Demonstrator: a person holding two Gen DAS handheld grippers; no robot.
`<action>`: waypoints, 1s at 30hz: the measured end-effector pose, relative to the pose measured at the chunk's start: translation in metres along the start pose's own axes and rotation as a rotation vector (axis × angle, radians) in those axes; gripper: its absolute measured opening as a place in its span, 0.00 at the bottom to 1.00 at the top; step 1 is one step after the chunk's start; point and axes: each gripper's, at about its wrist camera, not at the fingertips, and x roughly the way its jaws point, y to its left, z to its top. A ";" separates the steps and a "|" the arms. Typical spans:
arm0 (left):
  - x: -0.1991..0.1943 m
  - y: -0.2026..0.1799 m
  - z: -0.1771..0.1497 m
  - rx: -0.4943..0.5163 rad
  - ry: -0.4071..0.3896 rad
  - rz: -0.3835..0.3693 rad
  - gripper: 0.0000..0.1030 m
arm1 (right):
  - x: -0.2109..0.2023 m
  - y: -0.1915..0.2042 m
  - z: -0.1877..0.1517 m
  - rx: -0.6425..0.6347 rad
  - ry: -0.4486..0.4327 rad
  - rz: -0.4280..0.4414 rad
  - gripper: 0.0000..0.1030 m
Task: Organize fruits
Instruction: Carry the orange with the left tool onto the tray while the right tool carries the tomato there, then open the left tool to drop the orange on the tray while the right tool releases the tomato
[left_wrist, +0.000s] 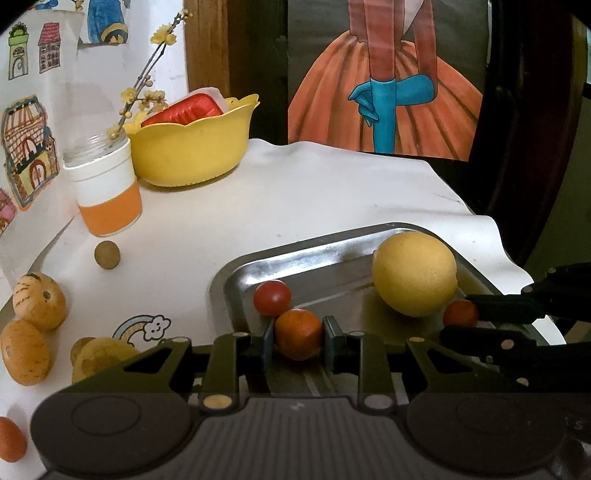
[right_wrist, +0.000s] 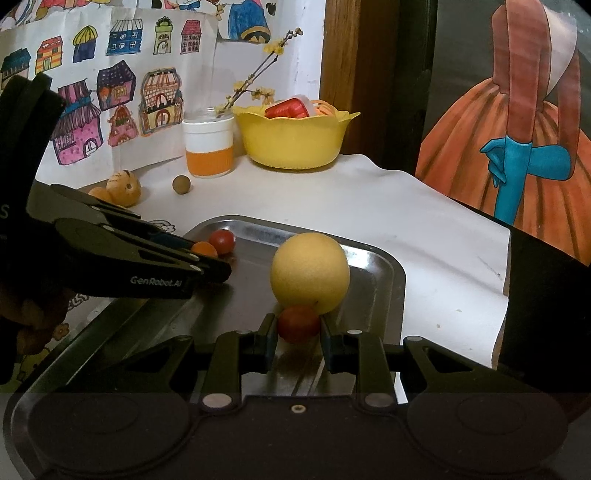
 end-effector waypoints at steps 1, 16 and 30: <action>0.000 0.000 0.000 -0.001 0.000 0.000 0.29 | 0.000 0.000 0.000 0.001 0.001 0.001 0.26; -0.028 0.005 0.002 -0.093 -0.061 -0.019 0.61 | -0.028 0.001 -0.002 0.055 -0.057 -0.017 0.57; -0.089 0.016 -0.010 -0.175 -0.176 0.037 0.99 | -0.085 0.014 -0.006 0.105 -0.181 -0.054 0.98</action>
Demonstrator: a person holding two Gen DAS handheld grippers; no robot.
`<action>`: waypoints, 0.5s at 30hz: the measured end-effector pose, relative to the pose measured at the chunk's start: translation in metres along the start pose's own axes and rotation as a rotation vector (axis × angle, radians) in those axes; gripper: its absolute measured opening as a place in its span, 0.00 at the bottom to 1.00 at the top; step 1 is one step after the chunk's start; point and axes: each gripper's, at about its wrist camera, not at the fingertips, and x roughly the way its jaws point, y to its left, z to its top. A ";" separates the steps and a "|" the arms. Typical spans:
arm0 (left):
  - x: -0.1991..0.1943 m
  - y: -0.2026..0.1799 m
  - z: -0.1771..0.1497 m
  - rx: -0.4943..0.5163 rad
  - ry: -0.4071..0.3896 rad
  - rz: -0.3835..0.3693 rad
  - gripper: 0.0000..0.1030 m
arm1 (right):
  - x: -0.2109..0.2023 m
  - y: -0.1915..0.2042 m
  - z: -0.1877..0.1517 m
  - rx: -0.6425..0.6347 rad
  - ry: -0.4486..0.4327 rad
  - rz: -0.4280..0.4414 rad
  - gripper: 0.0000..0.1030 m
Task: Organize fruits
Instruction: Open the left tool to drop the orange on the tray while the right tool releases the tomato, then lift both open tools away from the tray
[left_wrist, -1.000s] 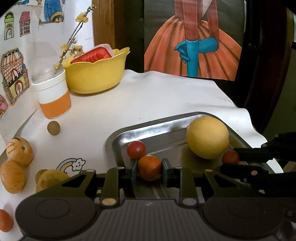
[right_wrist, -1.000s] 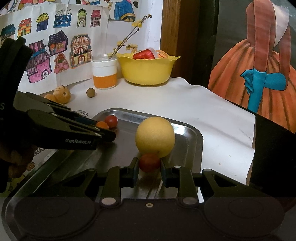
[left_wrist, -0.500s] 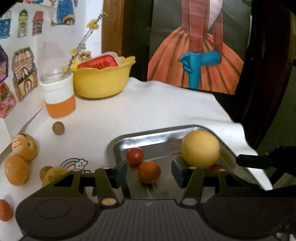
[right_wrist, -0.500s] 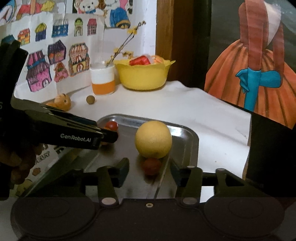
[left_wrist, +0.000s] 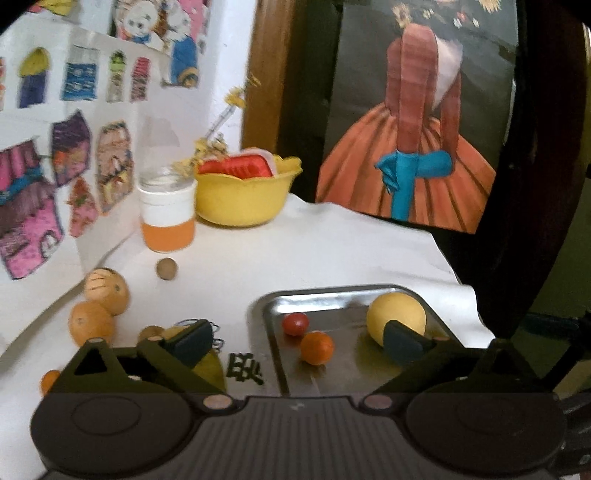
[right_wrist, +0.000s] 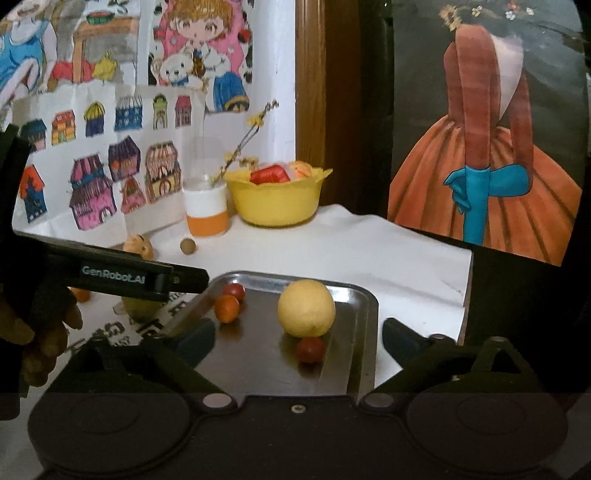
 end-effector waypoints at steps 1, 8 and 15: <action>-0.004 0.001 0.000 -0.007 -0.009 0.004 0.99 | -0.004 0.001 0.000 0.000 -0.006 -0.002 0.98; -0.036 0.013 -0.005 -0.037 -0.064 0.034 0.99 | -0.027 0.009 -0.003 0.022 -0.032 0.009 0.99; -0.063 0.019 -0.017 -0.048 -0.079 0.050 0.99 | -0.052 0.023 -0.009 0.006 -0.049 0.005 0.99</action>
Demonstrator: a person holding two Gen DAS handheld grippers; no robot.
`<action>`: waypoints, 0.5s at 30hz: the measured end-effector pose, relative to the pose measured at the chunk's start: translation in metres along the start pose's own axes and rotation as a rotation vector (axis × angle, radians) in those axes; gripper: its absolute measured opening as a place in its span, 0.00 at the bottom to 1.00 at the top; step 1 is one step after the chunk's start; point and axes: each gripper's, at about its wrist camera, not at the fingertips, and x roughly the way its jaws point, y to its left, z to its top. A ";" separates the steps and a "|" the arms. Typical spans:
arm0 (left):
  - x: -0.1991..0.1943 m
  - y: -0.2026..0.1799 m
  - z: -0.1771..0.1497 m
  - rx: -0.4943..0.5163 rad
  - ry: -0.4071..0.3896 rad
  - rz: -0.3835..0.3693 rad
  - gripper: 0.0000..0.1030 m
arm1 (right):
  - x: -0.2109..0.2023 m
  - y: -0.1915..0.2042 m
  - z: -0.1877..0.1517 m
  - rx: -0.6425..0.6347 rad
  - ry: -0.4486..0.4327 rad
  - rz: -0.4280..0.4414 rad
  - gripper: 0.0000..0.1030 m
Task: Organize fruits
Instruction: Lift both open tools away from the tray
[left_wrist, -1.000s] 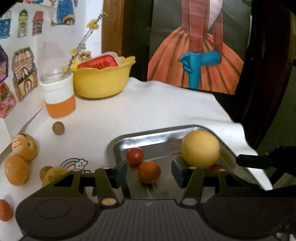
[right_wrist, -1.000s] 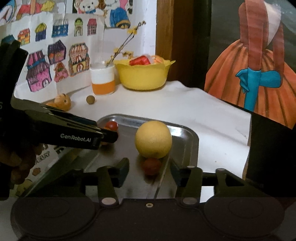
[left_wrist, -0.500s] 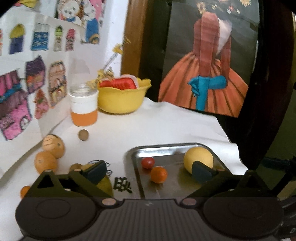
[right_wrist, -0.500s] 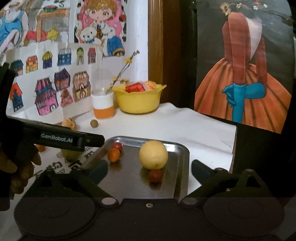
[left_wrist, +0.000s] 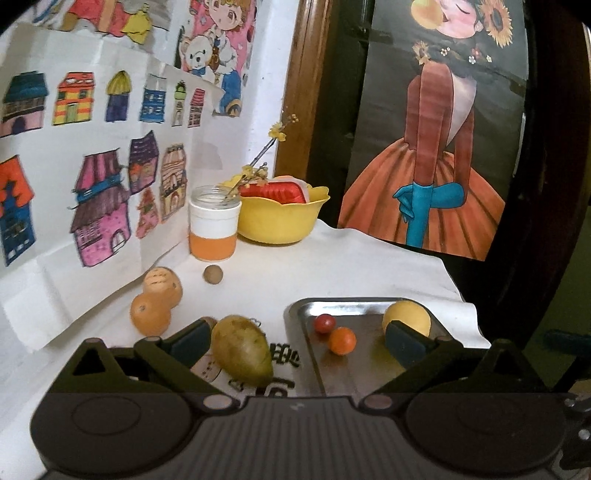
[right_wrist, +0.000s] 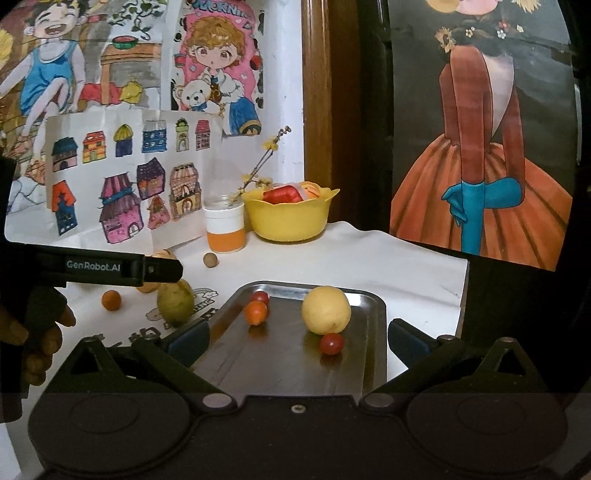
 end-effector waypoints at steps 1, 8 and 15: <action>-0.003 0.001 -0.001 0.000 -0.001 0.002 1.00 | -0.003 0.001 -0.001 0.000 -0.001 0.000 0.99; -0.031 0.005 -0.013 0.004 -0.001 0.014 1.00 | -0.028 0.013 -0.008 0.002 0.001 -0.003 0.99; -0.060 0.012 -0.025 0.003 0.005 0.032 1.00 | -0.053 0.028 -0.015 -0.008 0.011 0.001 0.99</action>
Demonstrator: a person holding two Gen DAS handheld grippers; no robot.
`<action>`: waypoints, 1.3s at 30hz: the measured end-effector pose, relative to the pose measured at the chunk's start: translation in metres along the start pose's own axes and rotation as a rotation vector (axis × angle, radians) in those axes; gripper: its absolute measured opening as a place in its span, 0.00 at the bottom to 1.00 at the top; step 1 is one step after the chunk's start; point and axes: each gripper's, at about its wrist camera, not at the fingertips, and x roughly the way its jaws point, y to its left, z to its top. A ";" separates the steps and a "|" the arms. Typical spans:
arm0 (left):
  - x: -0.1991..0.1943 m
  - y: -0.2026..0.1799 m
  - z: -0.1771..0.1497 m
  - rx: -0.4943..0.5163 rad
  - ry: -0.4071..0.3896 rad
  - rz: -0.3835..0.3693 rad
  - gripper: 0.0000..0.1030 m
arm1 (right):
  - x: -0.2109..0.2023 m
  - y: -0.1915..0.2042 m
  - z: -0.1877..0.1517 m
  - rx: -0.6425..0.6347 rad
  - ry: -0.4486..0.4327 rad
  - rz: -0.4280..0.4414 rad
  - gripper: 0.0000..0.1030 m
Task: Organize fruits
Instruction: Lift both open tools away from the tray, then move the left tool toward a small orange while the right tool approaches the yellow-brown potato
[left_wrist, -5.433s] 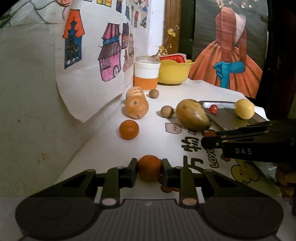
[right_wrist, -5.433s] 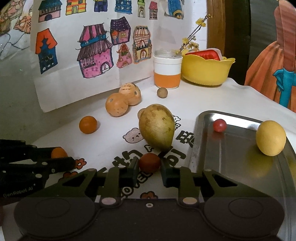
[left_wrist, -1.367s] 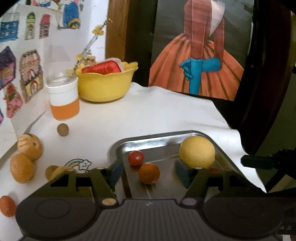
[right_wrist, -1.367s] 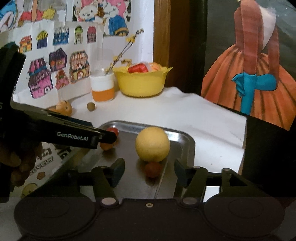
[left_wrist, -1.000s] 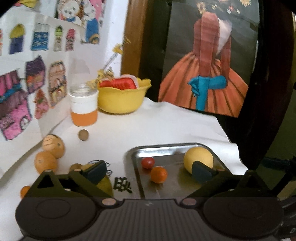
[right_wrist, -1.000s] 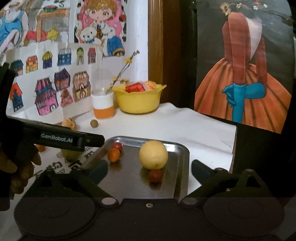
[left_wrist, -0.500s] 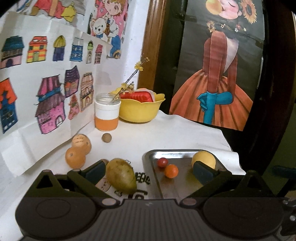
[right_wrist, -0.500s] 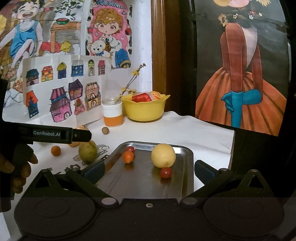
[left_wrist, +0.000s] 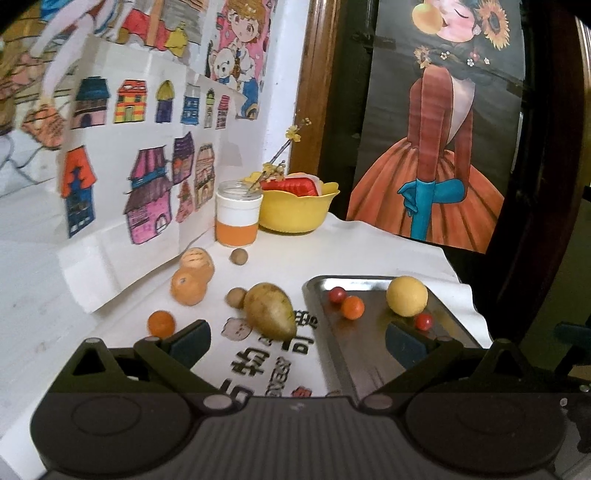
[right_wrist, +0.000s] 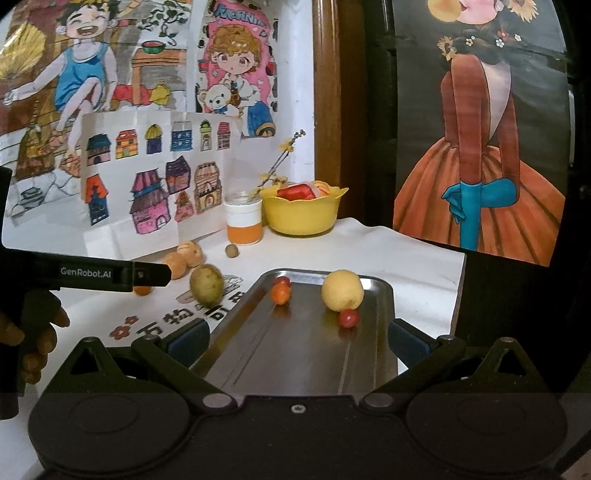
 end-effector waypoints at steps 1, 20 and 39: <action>-0.003 0.001 -0.001 -0.001 0.002 0.003 1.00 | -0.003 0.002 -0.001 0.000 0.002 0.000 0.99; -0.042 0.047 -0.047 -0.012 0.093 0.076 1.00 | -0.029 0.049 -0.032 0.001 0.097 0.033 0.99; -0.047 0.104 -0.069 -0.060 0.143 0.143 1.00 | 0.010 0.111 -0.034 -0.071 0.188 0.121 0.99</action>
